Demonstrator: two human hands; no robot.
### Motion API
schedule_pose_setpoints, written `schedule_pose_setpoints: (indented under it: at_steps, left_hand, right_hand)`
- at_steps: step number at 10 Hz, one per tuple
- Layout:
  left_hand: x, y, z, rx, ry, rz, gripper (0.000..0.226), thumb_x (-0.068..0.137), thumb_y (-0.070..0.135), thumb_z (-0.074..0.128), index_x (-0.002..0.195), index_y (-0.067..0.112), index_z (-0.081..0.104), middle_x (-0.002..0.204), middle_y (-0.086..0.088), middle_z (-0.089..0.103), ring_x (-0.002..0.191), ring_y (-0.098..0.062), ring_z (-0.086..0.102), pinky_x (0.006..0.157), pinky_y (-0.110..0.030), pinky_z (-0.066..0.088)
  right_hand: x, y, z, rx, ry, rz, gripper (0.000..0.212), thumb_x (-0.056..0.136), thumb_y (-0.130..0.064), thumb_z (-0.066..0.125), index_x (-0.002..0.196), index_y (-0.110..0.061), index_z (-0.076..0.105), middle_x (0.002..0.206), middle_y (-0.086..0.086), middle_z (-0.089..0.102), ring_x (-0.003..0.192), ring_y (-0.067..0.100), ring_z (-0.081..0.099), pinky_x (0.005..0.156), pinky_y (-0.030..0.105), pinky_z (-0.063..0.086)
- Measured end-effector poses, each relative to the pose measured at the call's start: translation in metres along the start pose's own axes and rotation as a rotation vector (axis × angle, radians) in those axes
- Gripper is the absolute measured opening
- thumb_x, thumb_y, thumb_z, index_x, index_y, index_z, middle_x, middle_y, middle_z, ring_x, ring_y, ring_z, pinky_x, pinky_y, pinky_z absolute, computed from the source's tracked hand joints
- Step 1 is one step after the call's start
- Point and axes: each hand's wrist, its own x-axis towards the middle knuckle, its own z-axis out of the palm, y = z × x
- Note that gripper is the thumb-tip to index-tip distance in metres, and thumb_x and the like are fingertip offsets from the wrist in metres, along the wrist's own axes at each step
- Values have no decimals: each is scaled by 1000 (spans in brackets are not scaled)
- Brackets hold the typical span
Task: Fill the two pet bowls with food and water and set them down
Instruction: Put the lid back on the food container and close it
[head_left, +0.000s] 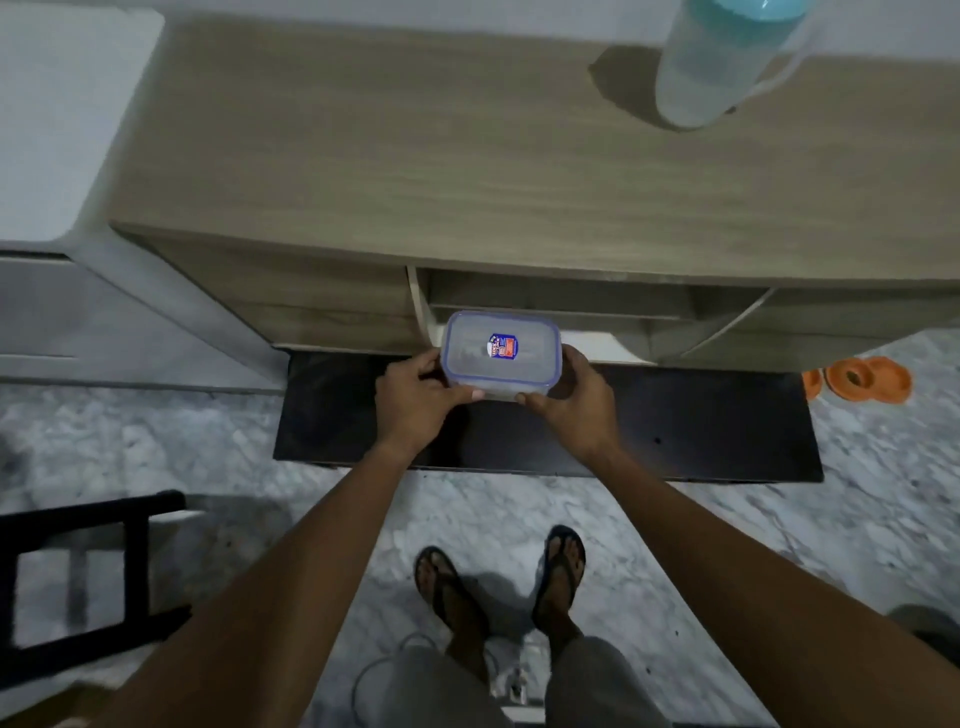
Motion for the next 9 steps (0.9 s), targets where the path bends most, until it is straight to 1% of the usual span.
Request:
schedule_pose_setpoints:
  at_steps: [1,2,3,4,5,6,7,8,9]
  left_hand:
    - [1,-7,6,-86,15,-32,63,59,6,91,118,13,71,105,0,76,94,-12,73,87,-34,59]
    - [30,-26,26,-155,65,-33,58,64,6,89,119,16,70,105,1,75,100,-13,71,92,-37,57]
    - [67,-42,45,-163,139,17,50,69,9,86,110,34,70,96,7,76,95,-10,72,92,-37,57]
    - [100,-48,57,-208,185,77,48,70,12,85,101,45,70,102,3,75,103,-18,70,97,-44,54]
    - [123,-53,63,-236,182,162,42,76,9,81,114,25,69,111,2,73,109,-16,67,99,-40,52]
    - [139,-59,68,-224,200,200,22,80,6,78,97,15,68,94,10,73,97,-6,68,90,-28,52]
    - [151,-58,76,-183,262,177,43,81,4,77,66,28,45,58,2,47,59,7,50,69,-17,42]
    - [164,-61,81,-117,318,171,43,82,15,78,63,27,41,56,11,44,54,3,45,59,-17,36]
    - [174,-59,82,-16,379,149,29,82,21,78,70,9,54,63,9,51,57,-2,48,56,-15,32]
  right_hand:
    - [2,5,1,5,38,-11,66,73,-15,90,132,-19,62,104,-10,69,91,9,67,73,7,49]
    - [38,26,17,27,48,-4,71,74,-14,89,137,-21,59,105,-12,67,84,6,67,69,7,48]
    - [83,40,32,45,70,-13,72,73,-16,90,137,-21,58,111,-10,67,87,8,70,72,19,54]
    - [122,49,44,52,92,-46,73,67,-31,91,132,-24,60,118,-5,71,103,16,70,87,39,58]
    - [154,57,53,59,96,-72,63,64,-39,89,120,-28,64,116,-6,73,108,17,69,96,45,56]
    - [176,62,58,82,92,-108,52,72,-22,91,111,-37,60,108,-11,71,103,14,67,95,41,56]
    - [189,66,65,76,103,-110,52,72,-22,91,115,-30,62,103,-8,69,96,16,66,88,35,56]
    - [203,73,74,66,135,-96,46,72,-20,92,105,-25,60,95,1,69,87,19,64,81,31,53]
    - [214,70,77,-44,138,-77,39,73,-22,90,96,-8,63,92,13,68,86,27,64,79,34,51]
